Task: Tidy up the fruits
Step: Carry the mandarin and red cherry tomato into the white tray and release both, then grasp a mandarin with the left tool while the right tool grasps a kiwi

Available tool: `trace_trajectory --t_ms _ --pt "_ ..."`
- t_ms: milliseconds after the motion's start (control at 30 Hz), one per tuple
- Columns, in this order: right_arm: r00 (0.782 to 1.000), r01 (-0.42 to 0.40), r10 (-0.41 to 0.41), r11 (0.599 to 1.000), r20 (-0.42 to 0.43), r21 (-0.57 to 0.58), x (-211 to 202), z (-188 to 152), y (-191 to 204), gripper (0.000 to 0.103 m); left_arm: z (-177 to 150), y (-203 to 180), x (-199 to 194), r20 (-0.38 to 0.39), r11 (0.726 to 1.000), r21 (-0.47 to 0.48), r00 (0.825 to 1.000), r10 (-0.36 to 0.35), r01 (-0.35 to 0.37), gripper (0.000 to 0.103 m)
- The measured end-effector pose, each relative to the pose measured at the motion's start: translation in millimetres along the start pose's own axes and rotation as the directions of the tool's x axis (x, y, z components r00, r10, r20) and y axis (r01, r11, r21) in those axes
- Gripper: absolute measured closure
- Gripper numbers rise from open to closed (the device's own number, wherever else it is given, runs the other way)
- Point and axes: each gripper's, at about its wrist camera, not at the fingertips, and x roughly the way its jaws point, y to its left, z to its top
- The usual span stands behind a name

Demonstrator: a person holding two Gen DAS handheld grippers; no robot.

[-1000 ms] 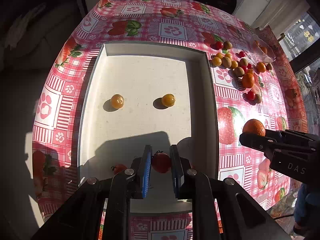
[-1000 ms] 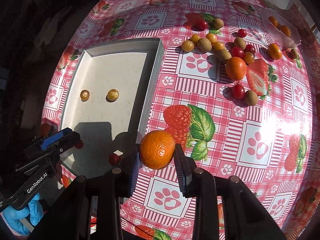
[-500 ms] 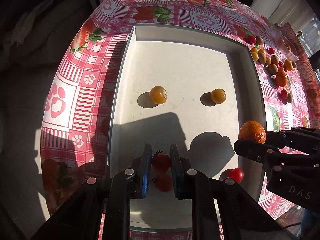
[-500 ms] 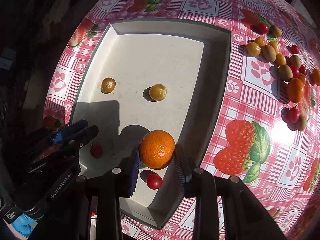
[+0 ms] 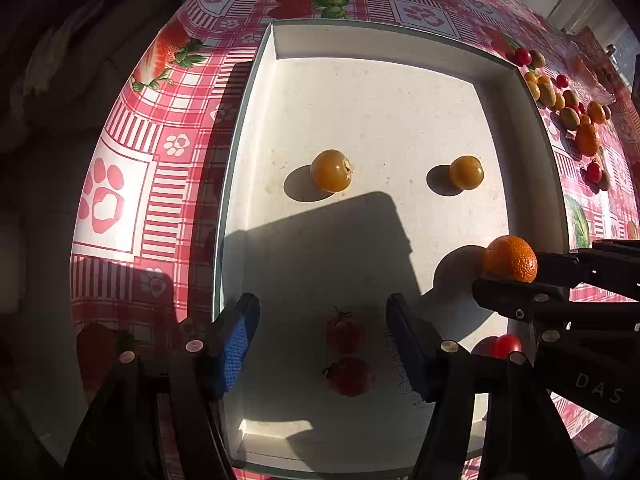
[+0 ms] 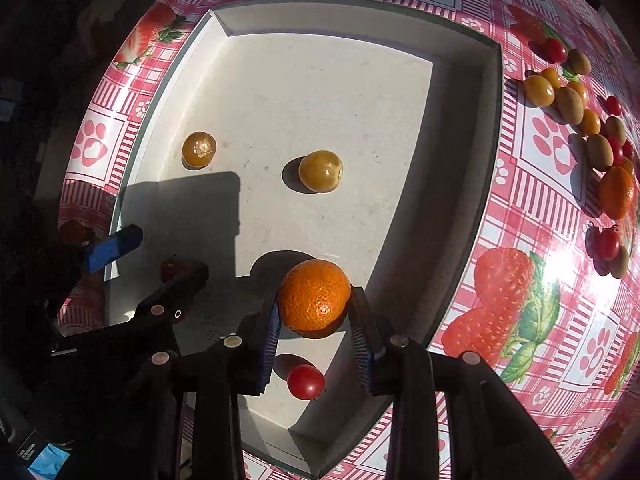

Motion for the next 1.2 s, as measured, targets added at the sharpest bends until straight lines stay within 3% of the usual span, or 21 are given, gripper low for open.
trace_trajectory --t_ms 200,267,333,400,567,700,900,1200 --pt "1.0 -0.013 0.013 1.0 -0.009 0.008 -3 1 -8 0.058 -2 2 3 -0.021 1.0 -0.002 1.0 0.01 -0.01 0.036" --pt "1.0 -0.027 0.027 0.999 -0.006 0.022 -8 -1 -12 0.052 -5 2 1 -0.022 1.0 -0.003 1.0 0.011 -0.011 0.036" --pt "0.998 -0.062 0.062 0.998 0.002 0.032 -14 0 -15 0.026 -6 1 -1 -0.022 1.0 0.0 1.0 0.015 -0.015 0.036" --pt "0.997 -0.076 0.076 0.997 0.026 0.027 -22 1 -14 0.019 -7 0 -3 -0.02 1.0 0.007 1.0 0.019 -0.019 0.036" --pt "0.994 -0.079 0.076 0.996 0.078 0.035 -44 -2 -21 0.019 -2 -8 -15 -0.006 0.999 0.021 1.0 0.026 -0.026 0.036" --pt "0.991 -0.038 0.027 0.996 0.134 0.079 -63 -12 -44 0.019 7 -21 -29 0.019 0.999 0.037 1.0 0.021 -0.022 0.036" --pt "0.986 0.048 -0.081 0.975 0.146 0.216 -78 -30 -107 0.019 26 -58 -47 0.058 0.995 0.096 0.998 -0.011 0.005 0.036" --pt "0.979 0.115 -0.176 0.898 0.107 0.425 -83 -61 -209 0.019 61 -127 -57 0.058 0.976 0.201 0.994 -0.093 0.08 0.036"
